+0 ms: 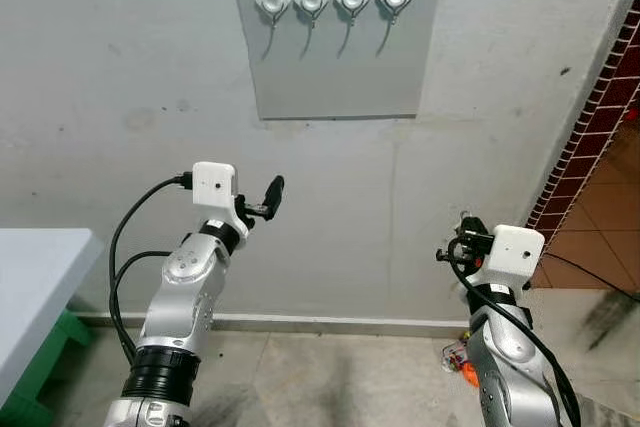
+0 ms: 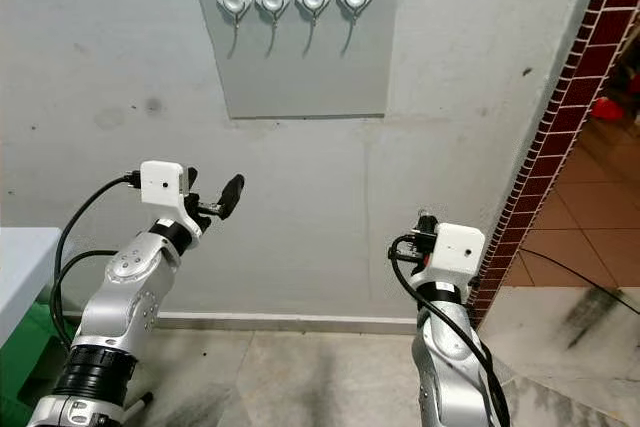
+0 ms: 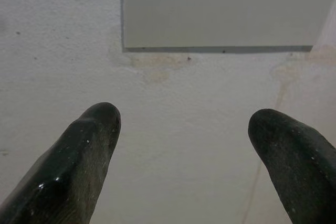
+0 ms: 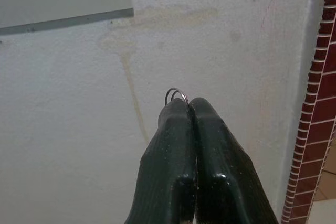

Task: Hang keys on a hook

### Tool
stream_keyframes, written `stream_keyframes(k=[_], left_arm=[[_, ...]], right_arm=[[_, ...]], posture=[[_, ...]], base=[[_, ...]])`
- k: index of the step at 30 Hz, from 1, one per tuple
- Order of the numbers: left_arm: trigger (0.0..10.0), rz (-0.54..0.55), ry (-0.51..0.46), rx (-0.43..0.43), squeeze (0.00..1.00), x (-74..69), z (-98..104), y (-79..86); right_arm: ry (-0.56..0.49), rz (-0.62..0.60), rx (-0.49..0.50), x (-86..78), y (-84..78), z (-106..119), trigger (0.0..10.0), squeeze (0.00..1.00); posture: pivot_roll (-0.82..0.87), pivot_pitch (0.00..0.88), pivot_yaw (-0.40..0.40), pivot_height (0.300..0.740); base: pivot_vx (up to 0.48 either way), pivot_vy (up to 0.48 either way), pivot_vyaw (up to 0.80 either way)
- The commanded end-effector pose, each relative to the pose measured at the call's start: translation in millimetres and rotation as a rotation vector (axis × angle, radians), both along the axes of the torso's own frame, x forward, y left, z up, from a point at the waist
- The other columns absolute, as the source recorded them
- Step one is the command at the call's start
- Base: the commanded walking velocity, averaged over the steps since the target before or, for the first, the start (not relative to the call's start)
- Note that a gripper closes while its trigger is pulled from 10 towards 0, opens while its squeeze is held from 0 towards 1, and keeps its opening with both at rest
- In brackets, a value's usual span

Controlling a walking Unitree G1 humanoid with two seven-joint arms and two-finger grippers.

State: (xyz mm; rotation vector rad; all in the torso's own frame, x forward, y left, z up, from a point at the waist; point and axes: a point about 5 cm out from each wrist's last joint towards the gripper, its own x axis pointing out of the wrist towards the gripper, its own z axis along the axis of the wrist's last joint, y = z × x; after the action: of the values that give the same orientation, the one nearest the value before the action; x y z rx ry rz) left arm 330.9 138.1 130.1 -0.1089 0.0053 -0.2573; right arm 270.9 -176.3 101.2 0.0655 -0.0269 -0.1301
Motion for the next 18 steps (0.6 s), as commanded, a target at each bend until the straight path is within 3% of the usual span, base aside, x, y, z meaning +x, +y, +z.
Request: stream_keyframes(k=[1,8,18], left_arm=[[10.0,0.025,-0.006,-0.003,0.00,1.7,3,4.9],[10.0,0.085,0.002,-0.018,0.00,-1.6,-2,11.4],[10.0,0.077,0.012,0.008,0.00,-1.2,-2,11.6]], right_arm=[[-0.013,0.020,-0.006,1.4,2.8,5,10.0,0.00],[-0.016,0.059,-0.053,7.3,-4.2,13,10.0,0.00],[-0.032,0.078,-0.060,11.6,-3.1,18,10.0,0.00]], posture=[[-0.15,0.000,0.065,0.740],[-0.13,0.000,0.002,0.740],[-0.13,0.000,0.007,0.740]], base=[[0.000,0.000,0.00],[0.000,0.000,0.00],[0.000,0.000,0.00]])
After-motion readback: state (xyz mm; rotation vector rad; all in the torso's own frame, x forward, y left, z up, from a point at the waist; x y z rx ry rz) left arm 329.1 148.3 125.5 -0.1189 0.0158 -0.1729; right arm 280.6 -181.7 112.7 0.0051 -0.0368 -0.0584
